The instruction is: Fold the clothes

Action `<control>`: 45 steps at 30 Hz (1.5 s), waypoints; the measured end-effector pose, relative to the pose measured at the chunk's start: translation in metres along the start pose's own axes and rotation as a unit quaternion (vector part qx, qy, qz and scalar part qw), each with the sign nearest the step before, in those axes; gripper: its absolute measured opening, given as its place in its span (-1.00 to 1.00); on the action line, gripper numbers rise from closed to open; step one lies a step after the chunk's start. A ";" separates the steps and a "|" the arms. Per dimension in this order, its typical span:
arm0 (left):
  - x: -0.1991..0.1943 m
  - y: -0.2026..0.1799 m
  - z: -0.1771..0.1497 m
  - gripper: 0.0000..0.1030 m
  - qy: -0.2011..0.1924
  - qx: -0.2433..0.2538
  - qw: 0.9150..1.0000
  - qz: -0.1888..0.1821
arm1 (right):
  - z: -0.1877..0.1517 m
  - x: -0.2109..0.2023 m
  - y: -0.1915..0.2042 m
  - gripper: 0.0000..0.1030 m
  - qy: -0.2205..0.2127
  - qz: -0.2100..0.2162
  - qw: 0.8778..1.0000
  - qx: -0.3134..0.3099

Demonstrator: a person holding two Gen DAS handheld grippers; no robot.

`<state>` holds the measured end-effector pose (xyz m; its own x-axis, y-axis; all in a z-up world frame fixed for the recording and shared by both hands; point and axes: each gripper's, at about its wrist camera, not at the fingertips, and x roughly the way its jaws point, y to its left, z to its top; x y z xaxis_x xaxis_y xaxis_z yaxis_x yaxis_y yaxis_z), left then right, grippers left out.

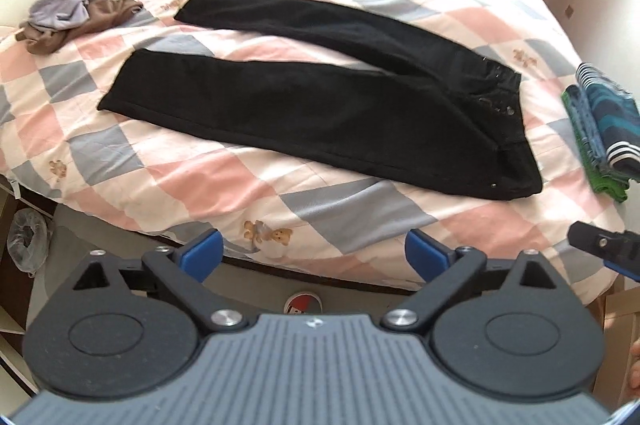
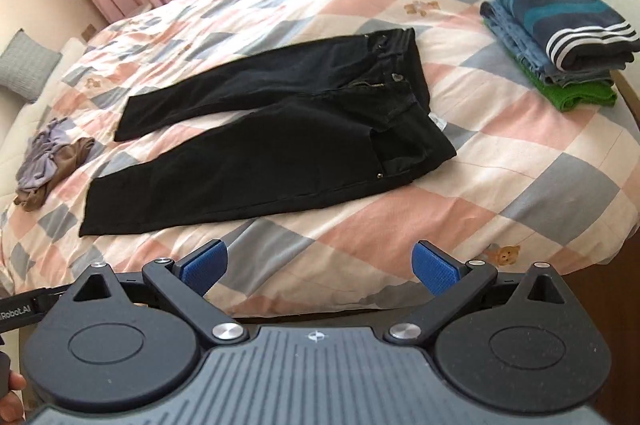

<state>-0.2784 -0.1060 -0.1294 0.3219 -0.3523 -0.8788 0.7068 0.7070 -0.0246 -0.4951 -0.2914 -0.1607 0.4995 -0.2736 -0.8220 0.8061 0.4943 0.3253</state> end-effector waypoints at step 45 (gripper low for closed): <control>-0.033 0.025 -0.034 0.98 -0.008 0.006 1.000 0.023 | -0.040 -0.025 0.065 0.97 0.015 -0.050 0.992 -0.113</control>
<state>-0.2927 -0.0560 -0.1173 0.3639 -0.3285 -0.8716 0.6989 0.7148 0.0224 -0.4683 -0.2196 -0.1378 0.4079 -0.3088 -0.8592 0.7582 0.6389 0.1304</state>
